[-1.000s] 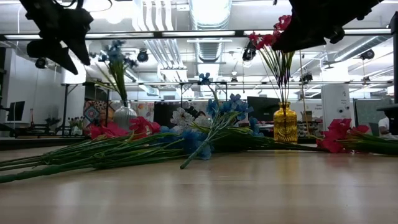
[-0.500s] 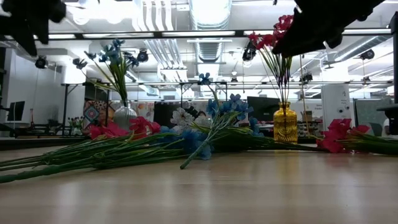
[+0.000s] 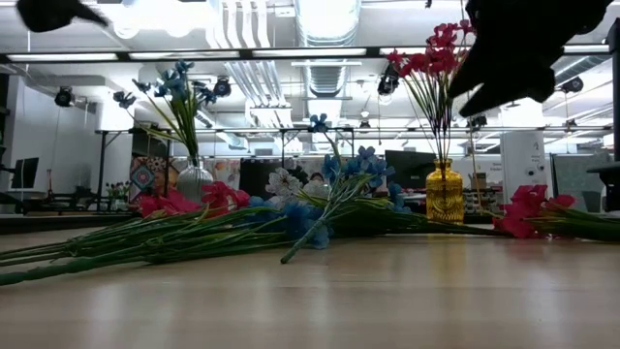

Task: Sort flowers into vase by color
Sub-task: Put the blue flowers into the transparent vase

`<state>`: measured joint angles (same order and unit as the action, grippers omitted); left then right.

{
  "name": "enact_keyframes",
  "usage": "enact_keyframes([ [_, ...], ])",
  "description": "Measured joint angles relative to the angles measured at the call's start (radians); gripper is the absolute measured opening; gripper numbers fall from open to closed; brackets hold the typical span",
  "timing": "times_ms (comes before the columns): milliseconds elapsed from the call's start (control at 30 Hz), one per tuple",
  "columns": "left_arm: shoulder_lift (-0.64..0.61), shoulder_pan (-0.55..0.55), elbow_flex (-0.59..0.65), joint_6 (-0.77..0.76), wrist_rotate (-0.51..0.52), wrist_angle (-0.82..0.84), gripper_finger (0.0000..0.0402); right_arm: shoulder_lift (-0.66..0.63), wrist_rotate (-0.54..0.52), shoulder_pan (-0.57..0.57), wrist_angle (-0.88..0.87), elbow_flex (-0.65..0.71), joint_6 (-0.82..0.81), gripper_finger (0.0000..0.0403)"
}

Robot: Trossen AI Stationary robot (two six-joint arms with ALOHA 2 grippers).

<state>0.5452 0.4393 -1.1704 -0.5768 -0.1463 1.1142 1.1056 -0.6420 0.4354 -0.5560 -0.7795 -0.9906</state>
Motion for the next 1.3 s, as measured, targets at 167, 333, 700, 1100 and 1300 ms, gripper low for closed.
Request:
enact_keyframes([
  [167, -0.028, 0.000, 0.120, 0.011, -0.167, -0.275, 0.0253, -0.007, 0.115, -0.015, -0.106, 0.000, -0.142, 0.0244],
  [333, -0.029, 0.000, 0.198, 0.015, -0.178, -0.299, 0.0253, 0.006, 0.304, -0.015, -0.188, 0.000, -0.231, 0.0244],
  [700, -0.067, -0.042, 0.339, -0.095, -0.179, -0.344, 0.0253, 0.010, 0.581, 0.020, -0.456, 0.000, -0.419, 0.0244],
  [1100, -0.030, -0.304, 0.464, -0.199, -0.158, -0.847, 0.0253, 0.010, 0.608, 0.137, -0.461, 0.001, -0.495, 0.0244],
  [1300, 0.028, -0.551, 0.484, -0.175, 0.042, -0.913, 0.0253, 0.010, 0.589, 0.167, -0.461, 0.001, -0.502, 0.0244],
])
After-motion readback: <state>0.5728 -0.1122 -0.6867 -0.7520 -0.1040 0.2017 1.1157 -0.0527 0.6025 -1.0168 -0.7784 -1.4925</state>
